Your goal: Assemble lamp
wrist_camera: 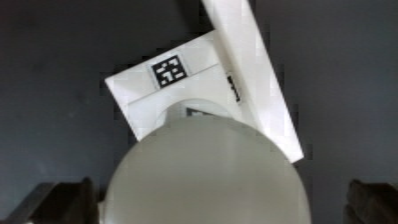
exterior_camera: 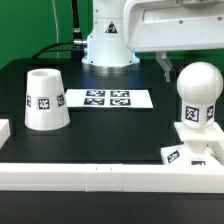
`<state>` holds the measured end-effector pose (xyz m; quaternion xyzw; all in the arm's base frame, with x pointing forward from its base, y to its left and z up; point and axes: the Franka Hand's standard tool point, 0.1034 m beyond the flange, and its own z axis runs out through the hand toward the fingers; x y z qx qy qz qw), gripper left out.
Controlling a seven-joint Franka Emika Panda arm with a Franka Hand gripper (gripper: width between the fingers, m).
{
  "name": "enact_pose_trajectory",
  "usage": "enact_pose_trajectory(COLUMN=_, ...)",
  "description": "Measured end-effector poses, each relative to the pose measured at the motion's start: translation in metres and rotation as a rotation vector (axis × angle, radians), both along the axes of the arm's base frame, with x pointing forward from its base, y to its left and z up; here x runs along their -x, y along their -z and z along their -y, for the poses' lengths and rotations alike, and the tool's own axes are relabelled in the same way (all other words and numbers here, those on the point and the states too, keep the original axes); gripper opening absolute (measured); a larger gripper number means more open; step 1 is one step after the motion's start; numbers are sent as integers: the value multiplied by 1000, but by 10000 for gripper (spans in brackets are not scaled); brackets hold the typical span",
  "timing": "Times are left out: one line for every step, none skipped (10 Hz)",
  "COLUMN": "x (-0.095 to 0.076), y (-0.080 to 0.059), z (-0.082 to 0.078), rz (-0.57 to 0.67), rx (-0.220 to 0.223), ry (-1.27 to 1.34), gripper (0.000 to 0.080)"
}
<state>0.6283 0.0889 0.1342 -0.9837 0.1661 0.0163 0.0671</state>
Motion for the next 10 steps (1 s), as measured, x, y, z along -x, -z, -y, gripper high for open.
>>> enact_pose_trajectory(x=0, y=0, z=1, rz=16, rx=17, ry=-105, gripper=698)
enact_pose_trajectory(x=0, y=0, z=1, rz=24, rx=22, ry=-169, gripper=698)
enact_pose_trajectory(x=0, y=0, z=1, rz=35, rx=21, ry=-252, gripper=698)
enact_pose_trajectory(x=0, y=1, z=1, rz=42, rx=20, ry=-314, gripper=698)
enact_pose_trajectory(x=0, y=1, z=2, rz=48, rx=20, ry=-361, gripper=698)
enact_pose_trajectory(x=0, y=1, z=2, rz=59, rx=19, ry=-450, gripper=698)
enact_pose_trajectory(x=0, y=1, z=2, rz=67, rx=18, ry=-514, gripper=698)
enact_pose_trajectory(x=0, y=1, z=2, rz=72, rx=18, ry=-548, gripper=698)
enact_pose_trajectory(x=0, y=1, z=4, rz=83, rx=30, ry=-673, gripper=698)
enact_pose_trajectory(x=-1, y=1, z=5, rz=92, rx=51, ry=-802, gripper=698)
